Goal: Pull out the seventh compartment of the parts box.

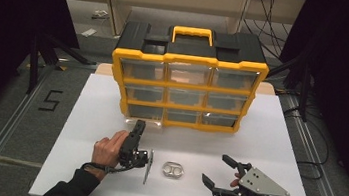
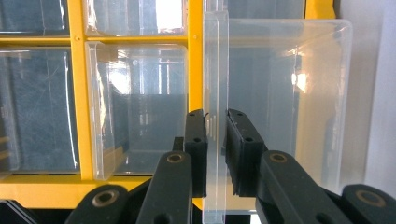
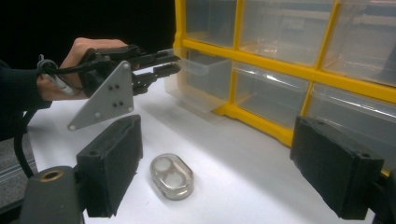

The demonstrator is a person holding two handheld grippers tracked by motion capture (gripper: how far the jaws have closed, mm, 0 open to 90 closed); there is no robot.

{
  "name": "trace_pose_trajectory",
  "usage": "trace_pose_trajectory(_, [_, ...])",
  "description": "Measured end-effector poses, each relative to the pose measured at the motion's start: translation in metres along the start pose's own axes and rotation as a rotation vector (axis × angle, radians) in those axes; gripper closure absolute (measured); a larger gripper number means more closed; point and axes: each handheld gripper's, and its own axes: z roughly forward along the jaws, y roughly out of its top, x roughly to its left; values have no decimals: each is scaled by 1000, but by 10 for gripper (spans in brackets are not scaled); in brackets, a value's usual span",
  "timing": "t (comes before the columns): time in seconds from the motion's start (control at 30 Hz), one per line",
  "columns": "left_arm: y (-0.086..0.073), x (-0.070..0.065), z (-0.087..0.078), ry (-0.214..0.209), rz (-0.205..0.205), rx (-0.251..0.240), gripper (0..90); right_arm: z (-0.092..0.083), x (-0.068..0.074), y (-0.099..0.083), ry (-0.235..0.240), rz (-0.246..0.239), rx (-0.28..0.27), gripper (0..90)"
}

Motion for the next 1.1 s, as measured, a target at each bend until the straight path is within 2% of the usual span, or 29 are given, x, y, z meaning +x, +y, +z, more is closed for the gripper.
trace_pose_trajectory(0.13, [1,0,-4,-2,-7,-5,793,0,0,0,0,-2,3,179])
trace_pose_trajectory(0.3, [1,1,-6,0,11,-7,793,0,0,0,-1,0,2,179])
trace_pose_trajectory(0.33, [1,0,-7,2,-1,-12,793,0,0,0,0,1,-1,179])
trace_pose_trajectory(0.43, [1,0,-9,2,-4,-15,793,0,0,0,-1,1,0,179])
trace_pose_trajectory(0.6, [1,1,-13,2,9,-20,793,0,0,0,0,1,0,179])
trace_pose_trajectory(0.67, [0,1,-15,0,-5,-25,793,0,0,0,-1,0,0,179])
trace_pose_trajectory(1.1, [1,2,-21,-20,-13,-18,786,0,0,0,-1,-1,1,180])
